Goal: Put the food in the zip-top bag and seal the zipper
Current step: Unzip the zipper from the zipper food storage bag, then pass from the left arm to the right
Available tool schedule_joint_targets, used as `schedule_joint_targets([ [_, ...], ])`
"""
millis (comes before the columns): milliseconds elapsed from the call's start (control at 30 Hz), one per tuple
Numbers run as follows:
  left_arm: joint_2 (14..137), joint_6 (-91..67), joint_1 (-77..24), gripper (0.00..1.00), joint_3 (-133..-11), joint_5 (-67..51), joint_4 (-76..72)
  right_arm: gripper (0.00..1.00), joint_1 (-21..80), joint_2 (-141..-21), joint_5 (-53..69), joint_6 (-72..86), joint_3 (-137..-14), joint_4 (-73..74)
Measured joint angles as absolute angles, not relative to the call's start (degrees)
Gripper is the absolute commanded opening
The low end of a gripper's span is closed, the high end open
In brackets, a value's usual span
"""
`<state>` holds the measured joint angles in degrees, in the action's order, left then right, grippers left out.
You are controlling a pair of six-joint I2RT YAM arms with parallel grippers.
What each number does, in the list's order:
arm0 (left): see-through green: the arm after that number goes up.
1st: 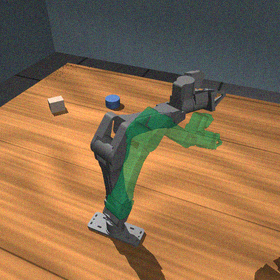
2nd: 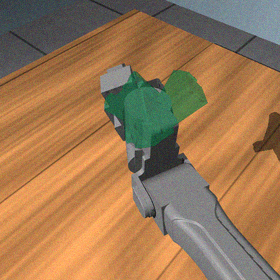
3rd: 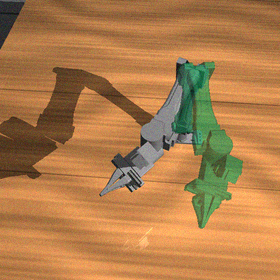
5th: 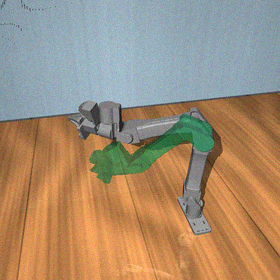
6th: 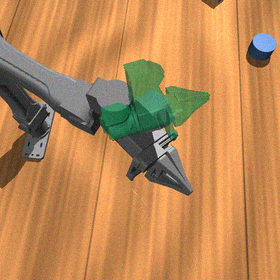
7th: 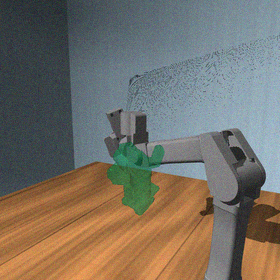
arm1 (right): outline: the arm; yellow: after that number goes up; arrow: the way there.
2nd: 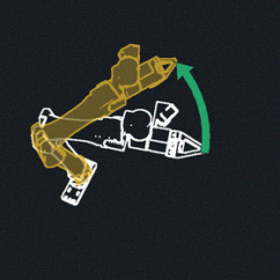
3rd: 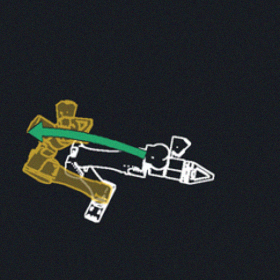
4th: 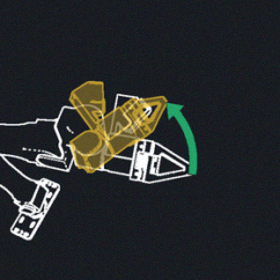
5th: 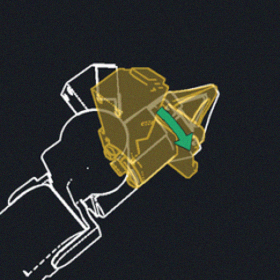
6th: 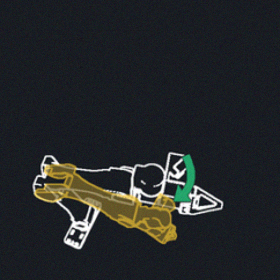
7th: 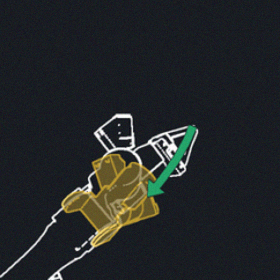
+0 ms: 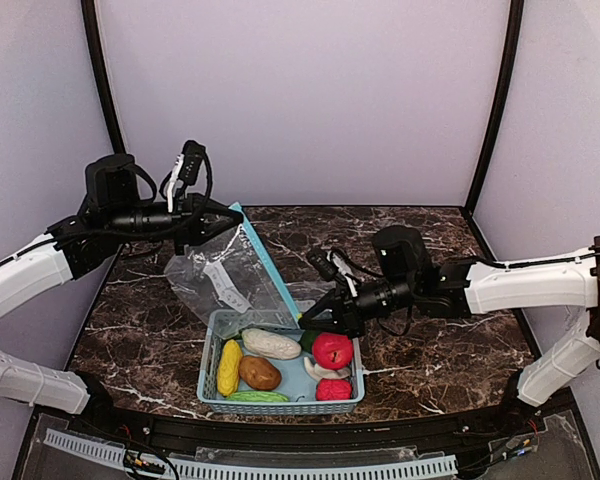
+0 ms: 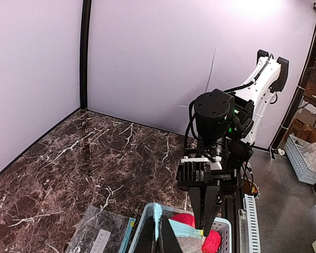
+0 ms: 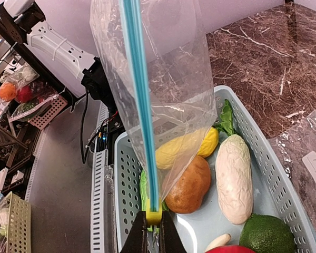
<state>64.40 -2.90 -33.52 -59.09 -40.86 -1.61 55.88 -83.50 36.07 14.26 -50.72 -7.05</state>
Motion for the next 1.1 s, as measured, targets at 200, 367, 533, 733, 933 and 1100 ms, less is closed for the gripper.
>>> schedule_joint_targets([
  [200, 64.47, -3.25, -33.26, 0.01, -59.09, -42.06, -1.93, 0.3, 55.92, -81.95, 35.79, 14.61, -49.87, -6.92],
  [367, 66.17, -4.69, -32.95, 0.01, -59.11, -47.55, -5.58, 0.65, 56.34, -77.08, 33.95, 15.46, -48.9, -4.93],
  [533, 70.3, -4.84, -35.7, 0.01, -59.37, -51.83, -5.19, 0.71, 56.38, -70.65, 28.38, 15.29, -48.9, -4.67],
  [733, 72.36, -4.27, -39.55, 0.01, -60.18, -54.87, -4.01, 0.63, 56.38, -70.22, 23.81, 14.85, -50.06, -4.62],
  [933, 73.43, -4.14, -40.69, 0.01, -60.75, -56.4, -3.57, 0.54, 56.38, -73.52, 23.2, 14.44, -50.46, -4.36],
  [1100, 73.52, -4.1, -40.8, 0.01, -60.77, -56.64, -3.16, 0.51, 56.38, -74.04, 24.56, 14.28, -50.59, -4.32],
])
